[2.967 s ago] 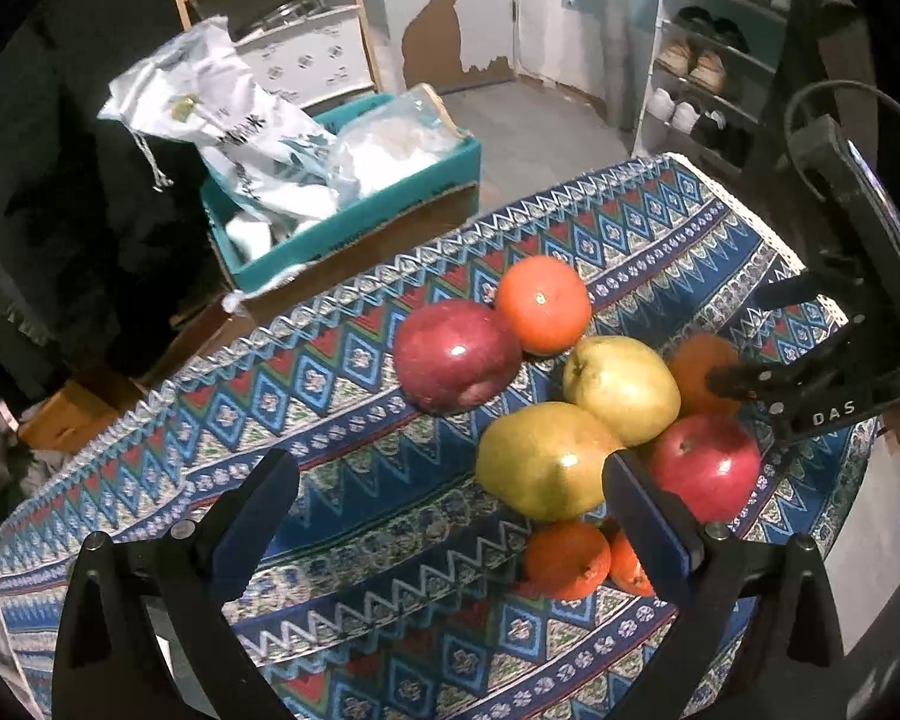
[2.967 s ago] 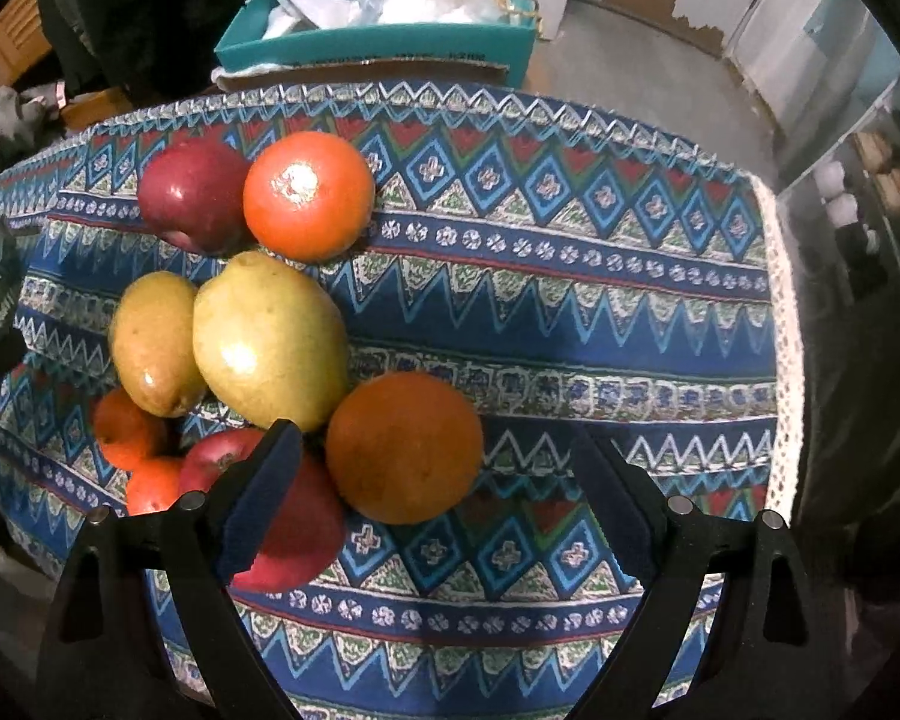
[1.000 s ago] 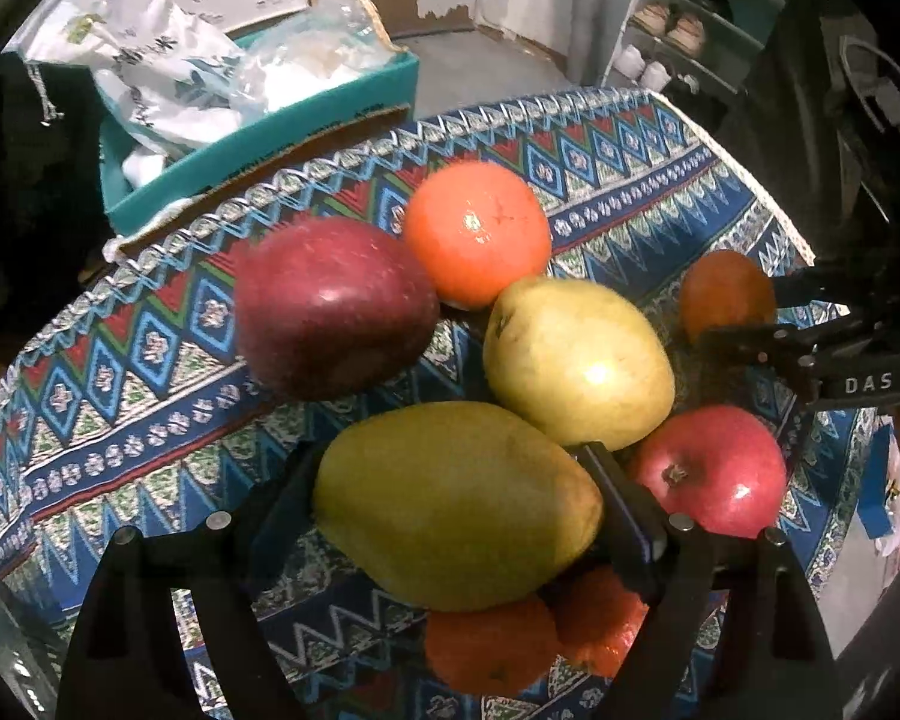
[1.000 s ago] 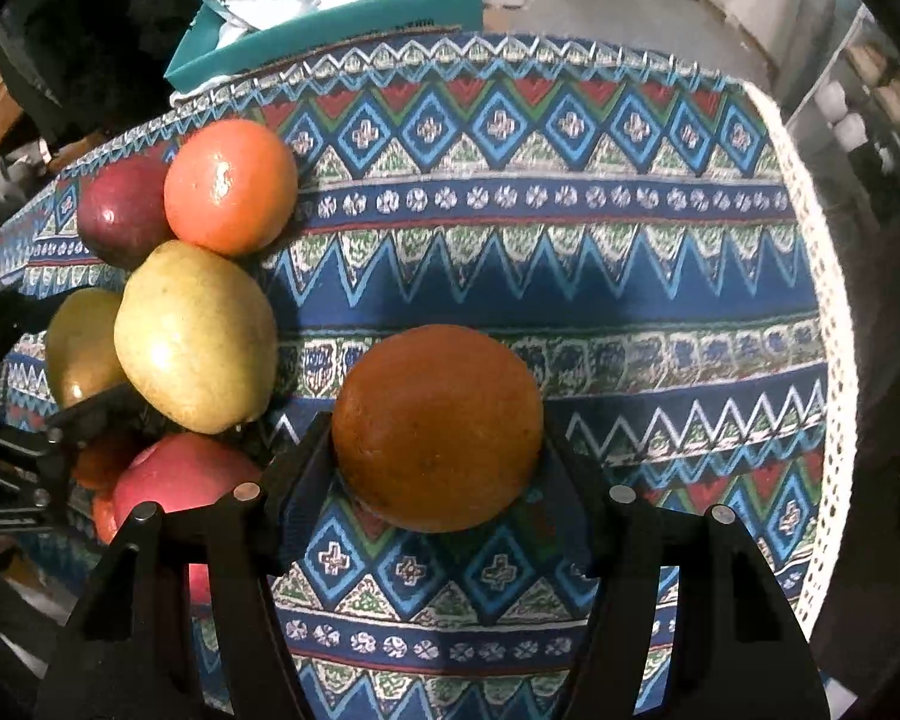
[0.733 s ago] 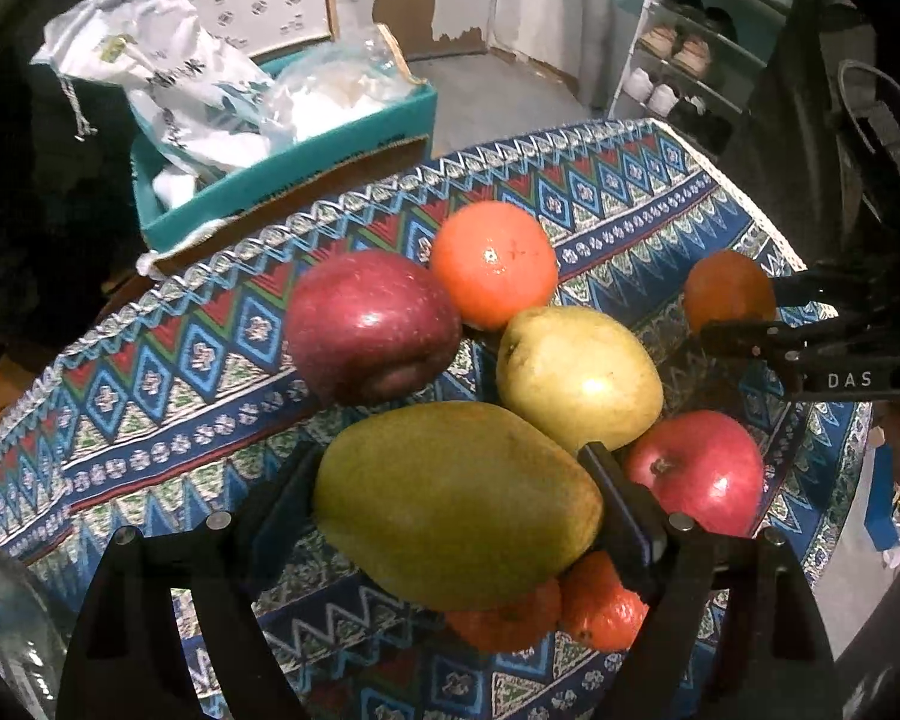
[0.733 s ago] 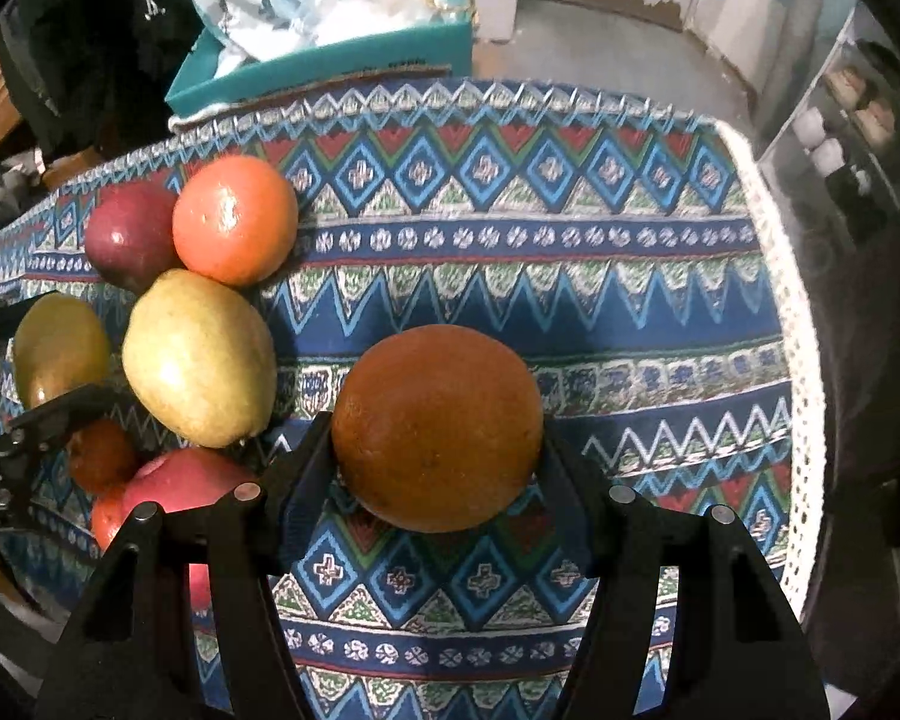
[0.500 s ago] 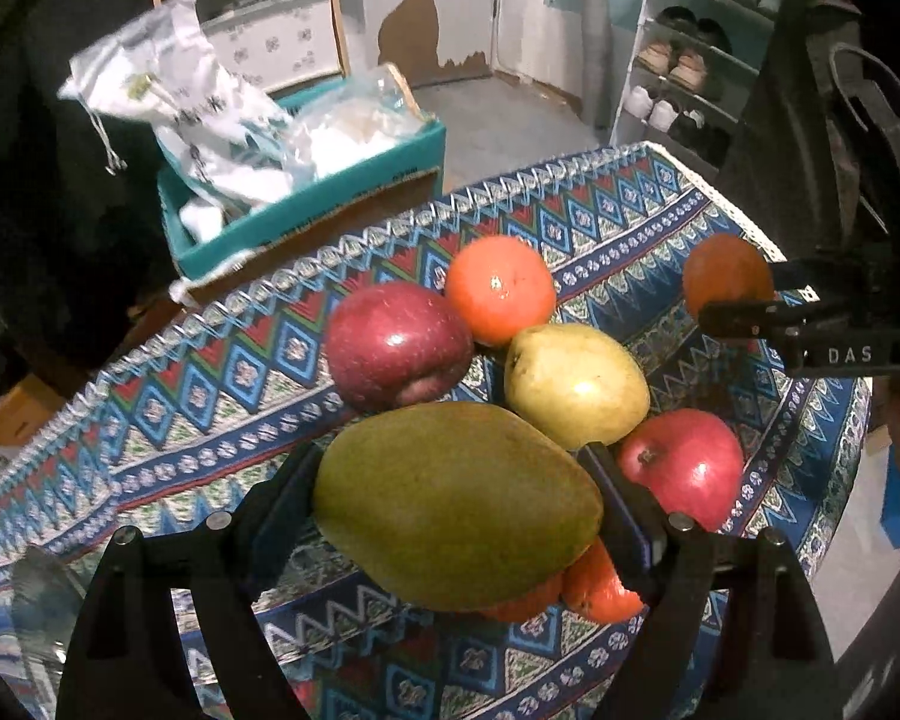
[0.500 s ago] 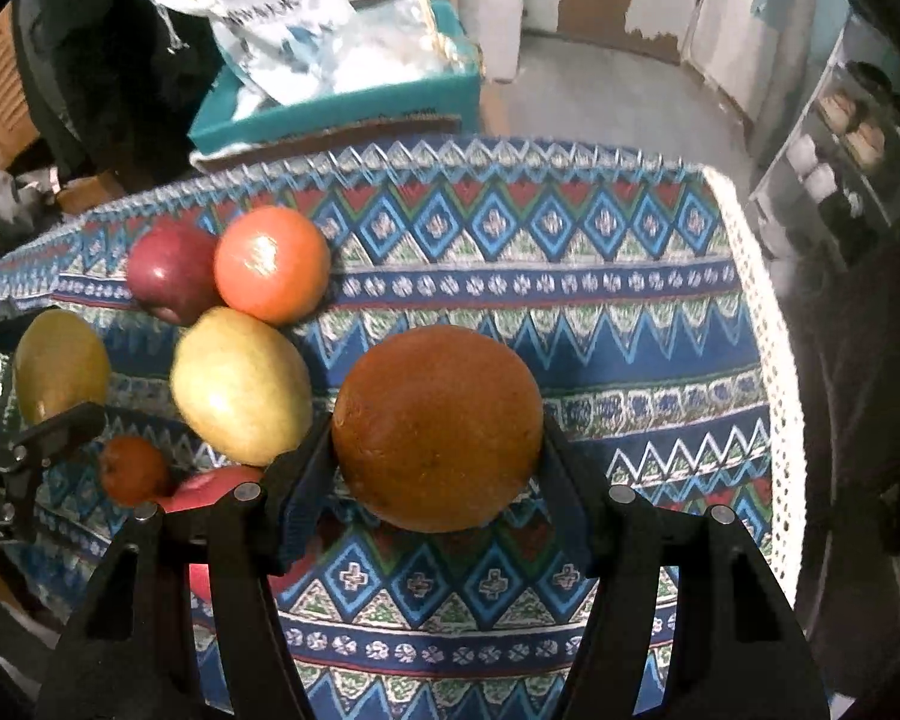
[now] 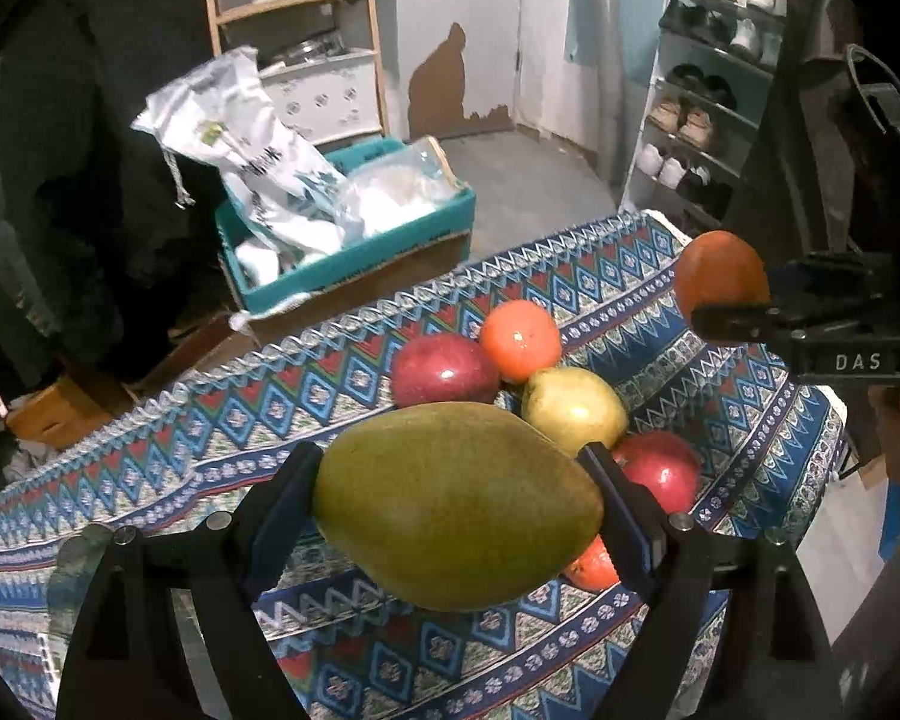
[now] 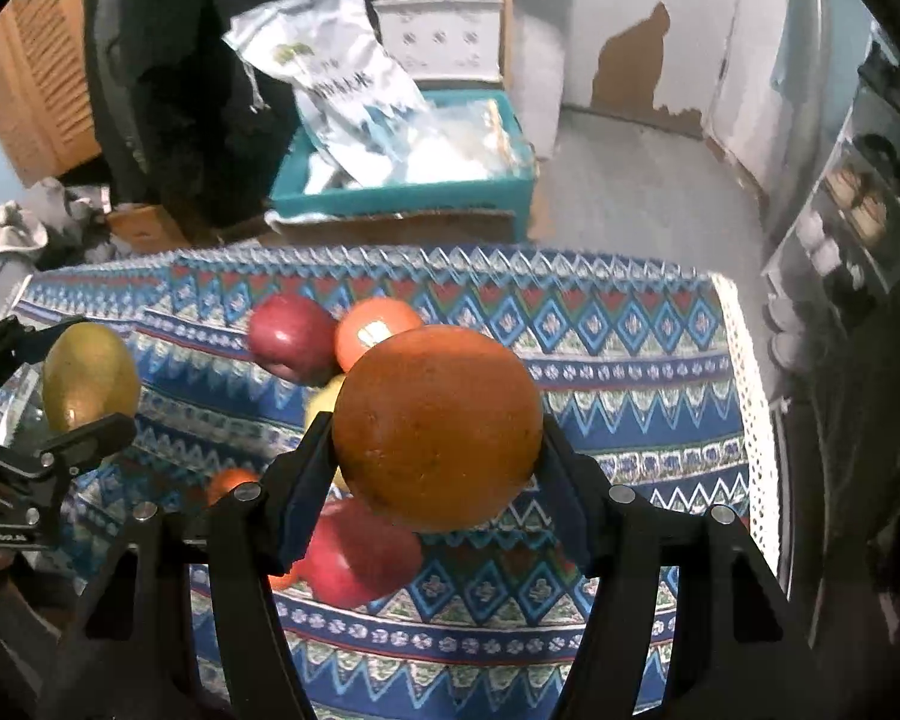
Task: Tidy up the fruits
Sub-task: 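Carry the mango into the glass bowl with the left tool while the right tool lifts the orange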
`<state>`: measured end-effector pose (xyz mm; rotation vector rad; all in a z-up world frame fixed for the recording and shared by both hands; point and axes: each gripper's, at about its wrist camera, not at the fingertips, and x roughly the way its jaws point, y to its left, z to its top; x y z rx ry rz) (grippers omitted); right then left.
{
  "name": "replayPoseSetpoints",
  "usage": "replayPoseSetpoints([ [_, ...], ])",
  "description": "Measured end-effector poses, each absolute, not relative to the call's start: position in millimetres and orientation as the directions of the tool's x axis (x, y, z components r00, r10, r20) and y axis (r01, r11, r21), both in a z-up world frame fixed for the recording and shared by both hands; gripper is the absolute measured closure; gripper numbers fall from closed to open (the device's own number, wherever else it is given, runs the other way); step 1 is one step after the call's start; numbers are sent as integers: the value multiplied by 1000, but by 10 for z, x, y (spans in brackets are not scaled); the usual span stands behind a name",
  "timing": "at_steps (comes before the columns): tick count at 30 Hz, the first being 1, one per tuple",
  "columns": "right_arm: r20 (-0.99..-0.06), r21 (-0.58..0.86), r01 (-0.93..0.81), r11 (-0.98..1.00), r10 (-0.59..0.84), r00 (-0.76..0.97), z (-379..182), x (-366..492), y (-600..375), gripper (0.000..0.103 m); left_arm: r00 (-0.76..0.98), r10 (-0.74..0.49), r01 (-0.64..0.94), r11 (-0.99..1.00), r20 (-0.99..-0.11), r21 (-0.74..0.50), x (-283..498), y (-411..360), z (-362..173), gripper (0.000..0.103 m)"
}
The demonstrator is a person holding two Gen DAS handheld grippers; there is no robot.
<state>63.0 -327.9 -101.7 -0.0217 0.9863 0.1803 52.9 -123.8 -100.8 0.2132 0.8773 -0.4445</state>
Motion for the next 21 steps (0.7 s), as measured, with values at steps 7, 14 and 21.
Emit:
replayPoseSetpoints([
  [7,-802,59,-191,980,160,576,-778,552,-3102,38,600,-276,410,912,-751,-8,446,-970,-733,16],
  [14,-782,57,-238,969,192,594,-608,523,-2846,38,611,-282,370,928,-739,-48,403,-704,-611,17],
  [21,-769,63,-297,953,235,594,-497,540,-2517,38,627,-263,333,941,-734,-54,321,-456,-574,17],
])
